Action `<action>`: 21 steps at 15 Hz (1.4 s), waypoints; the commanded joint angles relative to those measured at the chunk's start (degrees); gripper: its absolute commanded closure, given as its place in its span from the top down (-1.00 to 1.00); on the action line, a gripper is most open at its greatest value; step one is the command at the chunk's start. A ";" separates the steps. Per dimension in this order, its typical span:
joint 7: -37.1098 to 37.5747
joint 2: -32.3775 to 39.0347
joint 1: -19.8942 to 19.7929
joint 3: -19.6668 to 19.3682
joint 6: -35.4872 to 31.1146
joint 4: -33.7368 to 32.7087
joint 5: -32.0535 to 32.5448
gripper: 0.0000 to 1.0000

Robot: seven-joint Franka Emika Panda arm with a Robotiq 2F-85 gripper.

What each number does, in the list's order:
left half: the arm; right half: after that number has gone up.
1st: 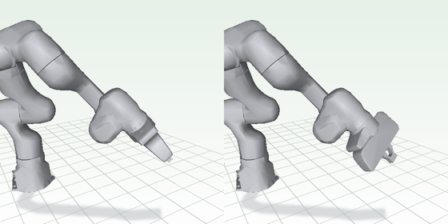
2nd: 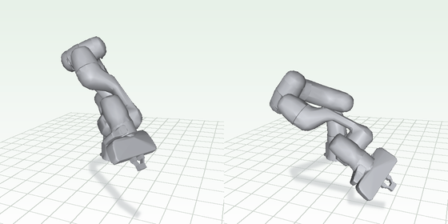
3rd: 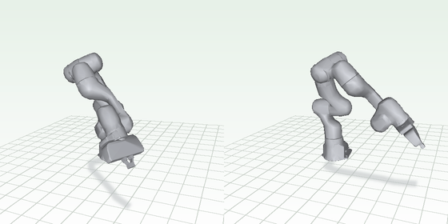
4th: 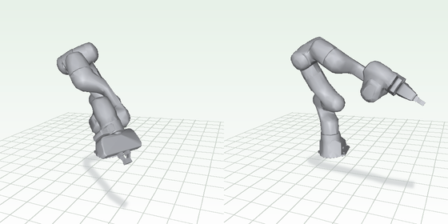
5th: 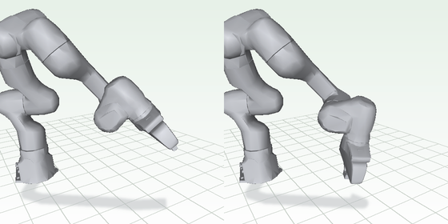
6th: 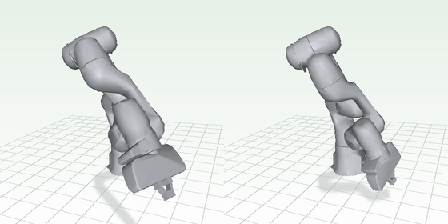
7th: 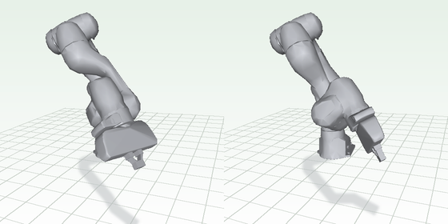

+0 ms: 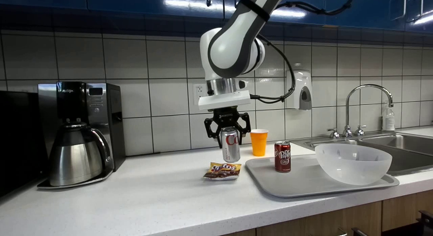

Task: Put the two cans on the grey tray

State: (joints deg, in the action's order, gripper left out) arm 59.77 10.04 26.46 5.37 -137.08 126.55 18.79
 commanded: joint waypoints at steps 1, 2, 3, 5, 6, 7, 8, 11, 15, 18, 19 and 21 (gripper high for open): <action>1.43 -7.05 -3.98 1.38 -0.65 6.51 1.35 -0.15; 1.35 -8.18 -4.82 1.48 -0.63 7.67 1.33 -0.15; 1.33 -9.16 -5.62 1.60 -0.45 8.56 1.35 -0.15; 1.00 -11.01 -7.18 1.88 -0.26 10.45 0.93 -0.15; 0.80 -11.79 -7.92 2.02 -0.35 11.46 0.59 -0.15; 0.70 -12.39 -8.57 2.16 -0.36 12.23 0.41 -0.15; 0.74 -12.77 -9.18 2.25 -0.43 12.96 0.32 -0.15; 0.41 -13.62 -10.94 2.57 -0.75 14.81 0.02 -0.15; -0.04 -13.40 -12.46 2.69 -1.59 15.98 -0.33 -0.15; 0.36 -12.44 -13.28 2.69 -2.36 16.21 -0.12 -0.15; 0.61 -11.98 -13.50 2.70 -2.52 16.17 0.07 -0.15; 0.69 -11.14 -13.91 2.65 -2.96 16.16 0.05 -0.15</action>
State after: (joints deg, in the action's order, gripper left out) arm 59.78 -0.93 14.48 6.76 -138.75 142.03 18.75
